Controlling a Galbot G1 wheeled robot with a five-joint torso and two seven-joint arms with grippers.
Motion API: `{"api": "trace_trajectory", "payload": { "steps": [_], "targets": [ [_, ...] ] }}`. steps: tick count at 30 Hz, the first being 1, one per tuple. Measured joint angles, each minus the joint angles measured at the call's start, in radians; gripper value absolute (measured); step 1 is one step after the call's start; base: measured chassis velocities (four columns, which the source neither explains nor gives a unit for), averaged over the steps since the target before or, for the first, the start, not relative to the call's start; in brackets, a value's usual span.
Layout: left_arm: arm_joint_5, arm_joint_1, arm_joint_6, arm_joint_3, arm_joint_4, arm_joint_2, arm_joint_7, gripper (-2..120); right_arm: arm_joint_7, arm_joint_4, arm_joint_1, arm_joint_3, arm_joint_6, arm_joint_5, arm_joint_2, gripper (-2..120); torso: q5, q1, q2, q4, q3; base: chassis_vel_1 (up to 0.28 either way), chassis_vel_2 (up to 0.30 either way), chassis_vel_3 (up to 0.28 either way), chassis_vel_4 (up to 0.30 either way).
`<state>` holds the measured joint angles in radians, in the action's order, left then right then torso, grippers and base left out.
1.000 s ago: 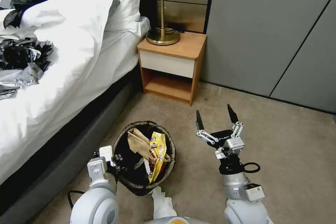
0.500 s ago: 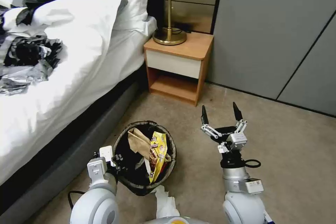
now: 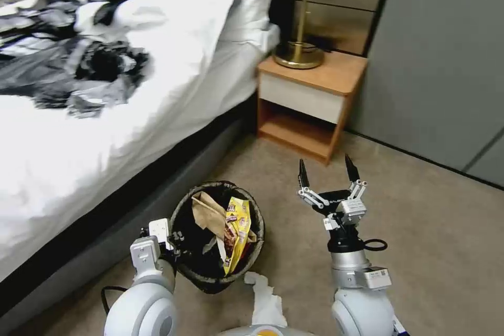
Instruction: Pick up the trash bin, then pick up the garbage from the floor and place it into the trash bin.
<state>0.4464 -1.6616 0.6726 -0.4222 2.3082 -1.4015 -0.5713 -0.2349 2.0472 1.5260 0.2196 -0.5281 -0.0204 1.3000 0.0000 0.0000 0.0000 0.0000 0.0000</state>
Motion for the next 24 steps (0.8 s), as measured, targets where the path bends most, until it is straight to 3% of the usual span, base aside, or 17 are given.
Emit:
{"api": "trace_trajectory", "payload": {
  "steps": [7,24],
  "targets": [
    [-0.010,-0.002,-0.008,0.002,0.000,-0.002,0.000,0,0.002,0.000,-0.002,-0.001,0.000,0.001,0.000,100,0.0000,0.000,0.000,0.0004,0.000,0.094,0.102,0.118,0.110],
    [-0.010,-0.003,-0.008,0.004,0.001,-0.007,-0.002,0,0.004,0.000,-0.005,-0.006,0.007,0.000,0.001,100,0.0000,0.000,0.000,0.0000,0.000,0.000,0.000,0.000,0.000]
  ]
}}
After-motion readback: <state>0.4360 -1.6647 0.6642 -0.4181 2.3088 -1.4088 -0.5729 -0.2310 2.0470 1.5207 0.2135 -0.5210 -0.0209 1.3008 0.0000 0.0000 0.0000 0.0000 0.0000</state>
